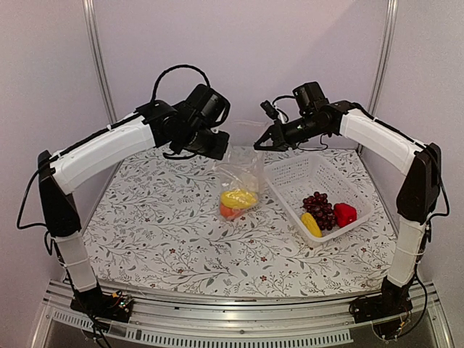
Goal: Place the food in the zip-top bag and seal the zipper
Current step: Adjust the zipper food storage bag at the center of the board.
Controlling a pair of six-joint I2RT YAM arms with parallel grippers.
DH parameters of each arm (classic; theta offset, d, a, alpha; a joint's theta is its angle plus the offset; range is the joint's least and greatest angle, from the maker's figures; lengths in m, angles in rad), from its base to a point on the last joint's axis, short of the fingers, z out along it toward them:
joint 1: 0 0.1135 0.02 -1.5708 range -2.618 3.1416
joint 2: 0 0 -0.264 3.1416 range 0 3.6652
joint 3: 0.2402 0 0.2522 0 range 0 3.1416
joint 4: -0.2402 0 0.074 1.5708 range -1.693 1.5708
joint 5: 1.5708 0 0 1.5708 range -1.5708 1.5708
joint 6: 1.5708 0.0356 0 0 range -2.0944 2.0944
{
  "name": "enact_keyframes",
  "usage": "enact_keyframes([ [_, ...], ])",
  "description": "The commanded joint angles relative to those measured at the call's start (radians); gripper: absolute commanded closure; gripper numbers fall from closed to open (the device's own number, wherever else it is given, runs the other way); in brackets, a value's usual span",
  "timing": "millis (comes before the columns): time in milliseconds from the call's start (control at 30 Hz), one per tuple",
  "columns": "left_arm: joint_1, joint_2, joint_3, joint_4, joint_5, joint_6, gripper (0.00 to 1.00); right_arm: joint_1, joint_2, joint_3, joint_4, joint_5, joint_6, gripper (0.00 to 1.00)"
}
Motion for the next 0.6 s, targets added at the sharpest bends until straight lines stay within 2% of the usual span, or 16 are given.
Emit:
enact_keyframes([
  [0,-0.008,-0.033,-0.02,0.066,-0.014,0.025,0.92,0.002,-0.004,-0.009,0.007,-0.025,-0.015,0.99],
  [233,0.015,0.013,0.016,0.082,0.003,0.047,0.88,0.002,-0.025,-0.022,0.009,-0.031,-0.028,0.98],
  [400,0.033,0.029,0.018,0.117,0.05,0.059,1.0,0.002,-0.035,-0.034,0.008,-0.038,-0.04,0.98],
  [533,0.047,0.028,-0.001,0.139,0.073,0.066,1.0,0.002,-0.039,-0.042,0.008,-0.049,-0.055,0.96],
  [567,0.05,0.029,-0.002,0.141,0.076,0.068,0.98,0.002,-0.039,-0.044,0.008,-0.048,-0.057,0.96],
])
